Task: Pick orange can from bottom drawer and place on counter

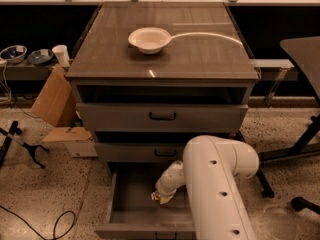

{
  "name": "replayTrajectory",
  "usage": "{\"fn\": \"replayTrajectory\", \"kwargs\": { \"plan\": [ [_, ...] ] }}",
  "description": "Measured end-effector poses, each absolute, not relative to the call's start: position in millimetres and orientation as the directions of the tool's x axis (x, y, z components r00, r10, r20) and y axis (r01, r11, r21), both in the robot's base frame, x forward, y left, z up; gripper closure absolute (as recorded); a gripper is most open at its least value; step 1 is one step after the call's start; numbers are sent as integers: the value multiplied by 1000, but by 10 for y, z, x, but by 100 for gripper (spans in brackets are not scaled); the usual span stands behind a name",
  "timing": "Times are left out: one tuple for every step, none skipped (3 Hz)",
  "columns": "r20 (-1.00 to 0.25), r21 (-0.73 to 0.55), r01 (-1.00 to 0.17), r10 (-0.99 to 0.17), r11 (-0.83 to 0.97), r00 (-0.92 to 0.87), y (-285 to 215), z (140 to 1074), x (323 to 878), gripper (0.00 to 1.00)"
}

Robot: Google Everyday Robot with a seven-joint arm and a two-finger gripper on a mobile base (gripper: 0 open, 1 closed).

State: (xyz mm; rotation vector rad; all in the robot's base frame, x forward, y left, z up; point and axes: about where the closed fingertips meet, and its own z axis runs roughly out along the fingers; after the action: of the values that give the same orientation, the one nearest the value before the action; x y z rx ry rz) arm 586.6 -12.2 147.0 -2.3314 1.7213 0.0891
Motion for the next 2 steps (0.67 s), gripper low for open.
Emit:
{"fn": "replayTrajectory", "kwargs": {
  "plan": [
    [-210, -162, -954, -936, -251, 281, -279, 1769, 5831, 100],
    [-188, -182, -954, -943, -240, 274, -518, 2257, 5757, 100]
  ]
}}
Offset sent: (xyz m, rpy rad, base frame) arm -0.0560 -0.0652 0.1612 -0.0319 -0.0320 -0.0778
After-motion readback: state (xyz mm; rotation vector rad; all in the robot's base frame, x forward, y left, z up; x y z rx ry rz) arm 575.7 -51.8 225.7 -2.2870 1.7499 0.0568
